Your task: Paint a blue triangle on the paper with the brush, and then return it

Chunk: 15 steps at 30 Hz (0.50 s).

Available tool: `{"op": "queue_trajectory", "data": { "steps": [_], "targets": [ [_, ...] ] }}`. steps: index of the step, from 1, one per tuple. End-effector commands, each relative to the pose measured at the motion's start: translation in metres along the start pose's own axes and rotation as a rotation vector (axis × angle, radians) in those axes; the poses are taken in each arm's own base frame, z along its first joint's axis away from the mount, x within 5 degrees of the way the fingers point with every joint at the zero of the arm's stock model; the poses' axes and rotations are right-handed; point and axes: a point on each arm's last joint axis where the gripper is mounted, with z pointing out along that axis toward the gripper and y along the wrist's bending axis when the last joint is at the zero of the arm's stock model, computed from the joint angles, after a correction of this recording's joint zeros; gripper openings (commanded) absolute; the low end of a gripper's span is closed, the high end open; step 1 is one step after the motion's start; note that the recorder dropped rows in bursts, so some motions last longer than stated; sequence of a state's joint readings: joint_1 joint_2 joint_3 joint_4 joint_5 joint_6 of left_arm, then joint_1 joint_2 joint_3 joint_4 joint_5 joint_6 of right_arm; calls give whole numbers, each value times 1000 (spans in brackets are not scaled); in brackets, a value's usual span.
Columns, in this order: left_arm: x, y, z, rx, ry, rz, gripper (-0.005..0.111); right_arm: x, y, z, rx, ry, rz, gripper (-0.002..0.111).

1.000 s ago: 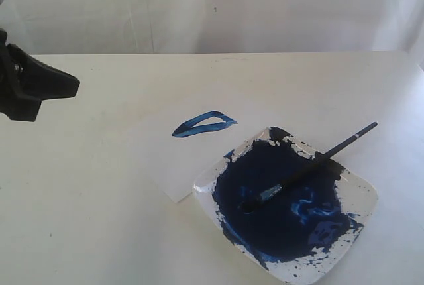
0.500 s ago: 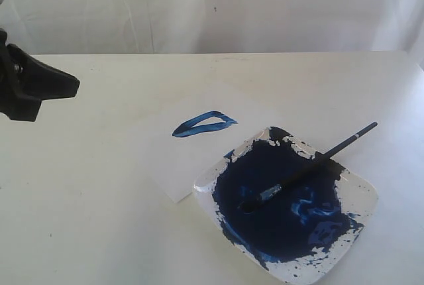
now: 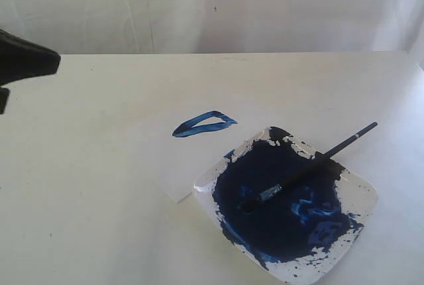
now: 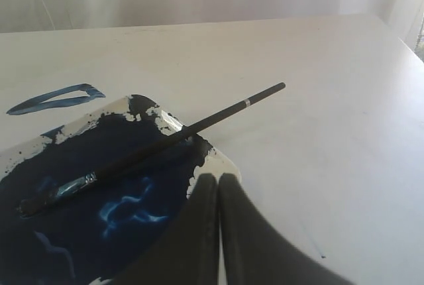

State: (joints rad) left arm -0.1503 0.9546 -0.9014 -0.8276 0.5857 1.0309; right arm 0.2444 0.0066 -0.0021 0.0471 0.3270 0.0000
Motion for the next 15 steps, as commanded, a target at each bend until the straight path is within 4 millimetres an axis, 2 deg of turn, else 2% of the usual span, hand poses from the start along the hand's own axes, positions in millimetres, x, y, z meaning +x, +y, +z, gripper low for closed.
{"op": "queue_trajectory", "data": {
  "steps": [1, 5, 8, 11, 15],
  "targets": [
    [-12, -27, -46, -67, -118, 140, 0, 0, 0, 0, -4, -12, -1, 0],
    [-7, -58, -86, -136, -230, 228, 0, 0, 0, 0, -4, -12, -1, 0],
    [10, -74, -102, -206, -294, 257, 0, 0, 0, 0, -4, -12, -1, 0],
    [38, -82, -105, -304, -333, 240, 0, 0, 0, 0, -4, -12, -1, 0],
    [79, -85, -96, -430, -390, 122, 0, 0, 0, 0, -4, -12, -1, 0]
  ]
}}
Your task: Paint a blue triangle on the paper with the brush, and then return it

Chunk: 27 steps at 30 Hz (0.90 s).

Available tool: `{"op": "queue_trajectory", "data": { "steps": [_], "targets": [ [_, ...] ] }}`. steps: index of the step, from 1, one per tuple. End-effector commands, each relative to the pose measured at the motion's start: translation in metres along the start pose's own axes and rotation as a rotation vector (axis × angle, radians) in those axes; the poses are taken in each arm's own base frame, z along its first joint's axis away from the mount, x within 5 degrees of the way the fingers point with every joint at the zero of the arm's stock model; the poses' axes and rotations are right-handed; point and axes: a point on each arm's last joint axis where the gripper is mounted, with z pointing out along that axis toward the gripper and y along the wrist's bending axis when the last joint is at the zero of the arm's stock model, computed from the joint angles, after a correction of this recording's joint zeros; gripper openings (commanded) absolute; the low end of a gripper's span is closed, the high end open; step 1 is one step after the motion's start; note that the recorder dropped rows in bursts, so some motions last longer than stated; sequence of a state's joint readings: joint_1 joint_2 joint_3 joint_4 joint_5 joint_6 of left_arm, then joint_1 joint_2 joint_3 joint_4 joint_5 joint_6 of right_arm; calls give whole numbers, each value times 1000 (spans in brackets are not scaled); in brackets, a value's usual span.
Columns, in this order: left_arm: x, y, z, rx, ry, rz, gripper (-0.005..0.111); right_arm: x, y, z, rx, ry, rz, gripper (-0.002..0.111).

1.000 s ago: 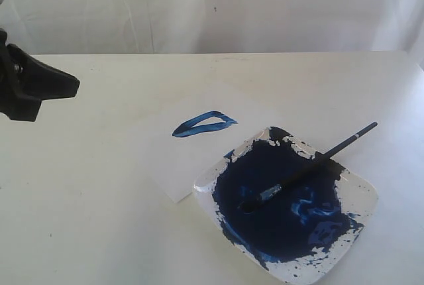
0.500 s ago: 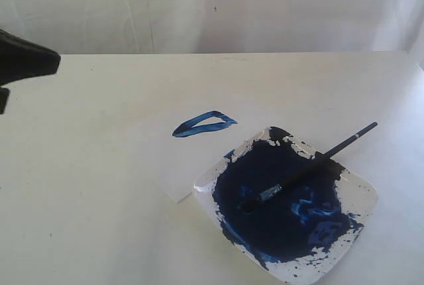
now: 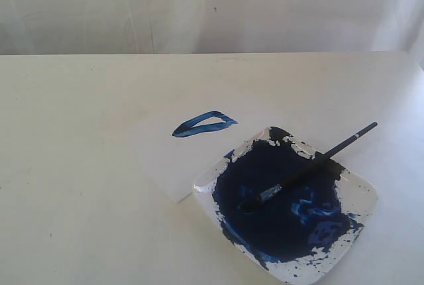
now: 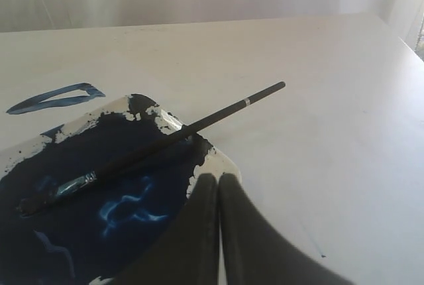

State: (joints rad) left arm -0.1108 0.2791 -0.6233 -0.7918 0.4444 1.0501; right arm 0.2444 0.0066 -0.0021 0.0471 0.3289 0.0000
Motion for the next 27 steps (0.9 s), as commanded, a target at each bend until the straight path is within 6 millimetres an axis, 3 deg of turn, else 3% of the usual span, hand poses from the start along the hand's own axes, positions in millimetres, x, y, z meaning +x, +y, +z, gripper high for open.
{"op": "queue_trajectory", "data": {
  "steps": [1, 6, 8, 20, 27],
  "targets": [
    [40, -13, -7, -158, -41, -124, 0, 0, 0, 0, -4, -14, -1, 0],
    [89, -26, -5, -264, -81, -323, 0, 0, 0, 0, -4, -14, -1, 0],
    [97, -28, -2, -261, -93, -420, 0, 0, 0, 0, -4, -9, -1, 0],
    [85, -10, -9, -381, -301, -799, 0, 1, 0, 0, -4, 2, -1, 0],
    [87, -7, -11, -429, -284, -771, 0, 1, 0, 0, -4, 2, -1, 0]
  ]
}}
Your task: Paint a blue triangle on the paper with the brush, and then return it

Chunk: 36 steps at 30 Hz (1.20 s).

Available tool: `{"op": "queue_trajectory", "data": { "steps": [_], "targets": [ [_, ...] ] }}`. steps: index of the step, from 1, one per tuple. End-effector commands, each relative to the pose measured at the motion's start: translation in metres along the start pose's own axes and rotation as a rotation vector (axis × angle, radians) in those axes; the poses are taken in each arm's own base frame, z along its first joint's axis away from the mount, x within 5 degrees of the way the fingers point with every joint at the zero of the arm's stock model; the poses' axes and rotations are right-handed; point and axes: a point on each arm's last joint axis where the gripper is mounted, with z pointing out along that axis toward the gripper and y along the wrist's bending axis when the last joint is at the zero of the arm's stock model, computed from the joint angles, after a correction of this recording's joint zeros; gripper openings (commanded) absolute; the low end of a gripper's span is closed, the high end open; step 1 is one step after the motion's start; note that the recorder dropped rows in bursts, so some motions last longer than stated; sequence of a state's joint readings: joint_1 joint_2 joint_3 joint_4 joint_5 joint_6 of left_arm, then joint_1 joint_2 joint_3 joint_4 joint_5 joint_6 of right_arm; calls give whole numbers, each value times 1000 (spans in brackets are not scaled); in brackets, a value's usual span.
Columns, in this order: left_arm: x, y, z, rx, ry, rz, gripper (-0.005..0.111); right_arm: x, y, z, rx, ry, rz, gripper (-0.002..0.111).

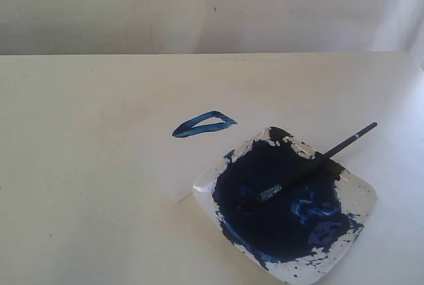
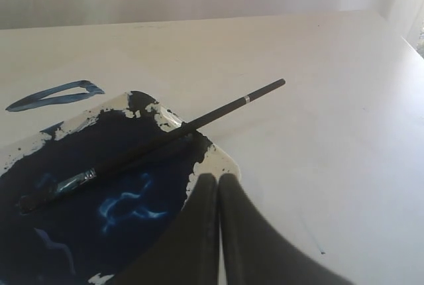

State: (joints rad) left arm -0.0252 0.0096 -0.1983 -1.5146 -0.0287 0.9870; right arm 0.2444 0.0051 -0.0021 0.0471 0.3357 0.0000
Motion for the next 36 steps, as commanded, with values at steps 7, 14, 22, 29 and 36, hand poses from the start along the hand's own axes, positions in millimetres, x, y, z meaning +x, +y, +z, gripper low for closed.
{"op": "queue_trajectory", "data": {
  "steps": [7, 14, 22, 29, 36],
  "targets": [
    [24, 21, -2, -164, 185, 211, 0, 0, 0, 0, -4, -3, -1, 0],
    [61, 41, -6, -224, 295, 267, 0, 0, 0, 0, -4, -3, -1, 0],
    [90, 49, -18, -216, 577, 370, 0, 0, 0, 0, -4, -3, 1, 0],
    [89, 51, -18, -233, 572, 398, 0, 0, 0, 0, -4, -3, 1, 0],
    [85, 55, -18, -321, 538, 391, 0, 0, 0, 0, -4, -3, 1, 0]
  ]
}}
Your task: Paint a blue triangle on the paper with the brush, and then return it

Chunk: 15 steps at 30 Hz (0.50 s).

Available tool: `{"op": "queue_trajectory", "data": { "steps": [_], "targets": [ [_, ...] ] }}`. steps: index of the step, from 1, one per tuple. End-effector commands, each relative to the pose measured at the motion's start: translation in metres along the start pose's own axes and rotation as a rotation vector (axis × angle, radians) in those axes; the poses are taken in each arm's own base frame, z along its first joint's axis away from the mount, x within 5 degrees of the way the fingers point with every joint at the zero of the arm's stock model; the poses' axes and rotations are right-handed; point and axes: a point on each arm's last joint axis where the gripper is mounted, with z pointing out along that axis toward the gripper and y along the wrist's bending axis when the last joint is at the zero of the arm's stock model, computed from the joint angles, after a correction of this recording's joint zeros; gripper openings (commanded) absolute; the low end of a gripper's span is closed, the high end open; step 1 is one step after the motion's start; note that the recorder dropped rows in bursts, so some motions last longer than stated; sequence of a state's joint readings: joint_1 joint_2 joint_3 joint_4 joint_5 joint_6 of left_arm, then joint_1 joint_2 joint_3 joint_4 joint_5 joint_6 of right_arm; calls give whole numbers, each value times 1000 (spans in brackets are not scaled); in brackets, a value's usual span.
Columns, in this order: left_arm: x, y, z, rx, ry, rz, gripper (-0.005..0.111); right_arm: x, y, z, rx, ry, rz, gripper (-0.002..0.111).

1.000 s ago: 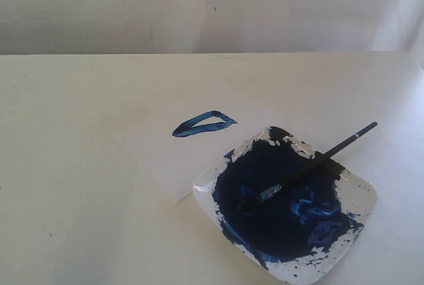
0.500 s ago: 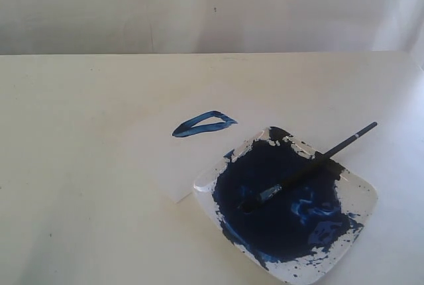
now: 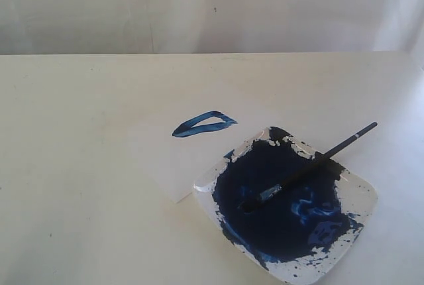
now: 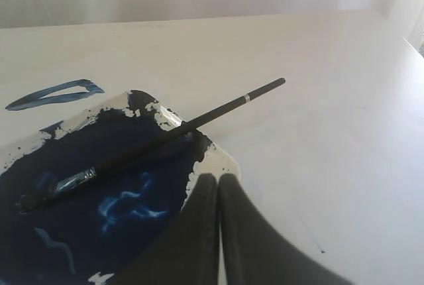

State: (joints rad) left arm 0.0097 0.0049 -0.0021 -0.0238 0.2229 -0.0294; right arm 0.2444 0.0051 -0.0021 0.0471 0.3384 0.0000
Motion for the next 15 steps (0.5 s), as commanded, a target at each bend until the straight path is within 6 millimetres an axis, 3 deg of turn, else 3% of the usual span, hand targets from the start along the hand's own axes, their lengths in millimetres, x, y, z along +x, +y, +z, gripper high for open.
{"op": "queue_trajectory", "data": {
  "steps": [1, 15],
  "targets": [
    [0, 3, 0, -48, -11, -37, 0, 0, 0, 0, -4, -6, 1, 0],
    [-1, 4, 0, -59, -21, -72, 0, 0, 0, 0, -4, -6, 1, 0]
  ]
}}
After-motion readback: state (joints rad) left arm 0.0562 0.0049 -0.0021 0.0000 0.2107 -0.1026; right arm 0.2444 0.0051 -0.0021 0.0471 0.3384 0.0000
